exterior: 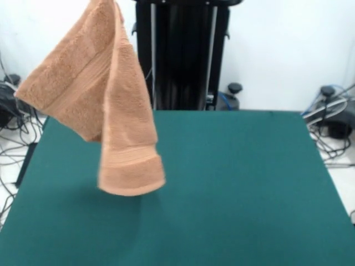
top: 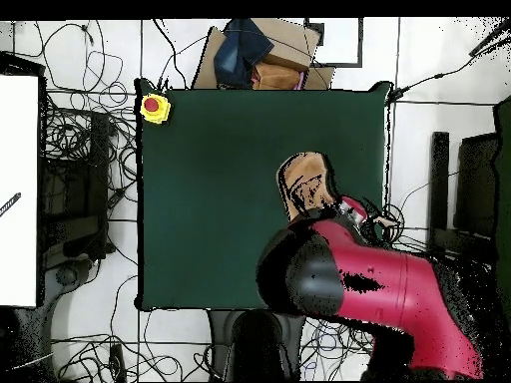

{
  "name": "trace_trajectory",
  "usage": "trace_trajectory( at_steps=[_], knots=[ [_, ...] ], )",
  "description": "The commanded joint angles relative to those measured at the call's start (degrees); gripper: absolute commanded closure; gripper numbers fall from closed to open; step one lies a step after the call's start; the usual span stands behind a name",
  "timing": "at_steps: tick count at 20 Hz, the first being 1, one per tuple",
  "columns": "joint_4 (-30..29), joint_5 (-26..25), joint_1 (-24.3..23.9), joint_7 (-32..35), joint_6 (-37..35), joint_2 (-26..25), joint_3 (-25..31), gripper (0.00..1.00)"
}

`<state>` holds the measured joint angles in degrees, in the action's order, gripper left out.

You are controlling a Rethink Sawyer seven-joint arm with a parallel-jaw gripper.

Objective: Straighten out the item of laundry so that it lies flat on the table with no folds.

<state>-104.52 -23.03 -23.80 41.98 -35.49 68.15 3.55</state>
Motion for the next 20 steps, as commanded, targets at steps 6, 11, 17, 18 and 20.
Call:
trace_trajectory(
  at_steps=[6, 11, 17, 18, 20],
  knots=[
    [-0.68, -5.16, 1.52, 4.01, 3.69, 1.63, 2.14, 1.0],
    [0.36, -8.57, 3.5, 6.97, 4.28, 1.02, 0.65, 1.0],
    [2.52, -13.12, 7.07, 11.53, 4.63, -0.29, -1.84, 1.0],
    [2.68, -13.45, 7.62, 12.06, 4.5, -0.18, -2.13, 1.0],
    [3.29, -14.37, 8.59, 13.23, 4.45, -0.54, -2.62, 1.0]
  ],
)
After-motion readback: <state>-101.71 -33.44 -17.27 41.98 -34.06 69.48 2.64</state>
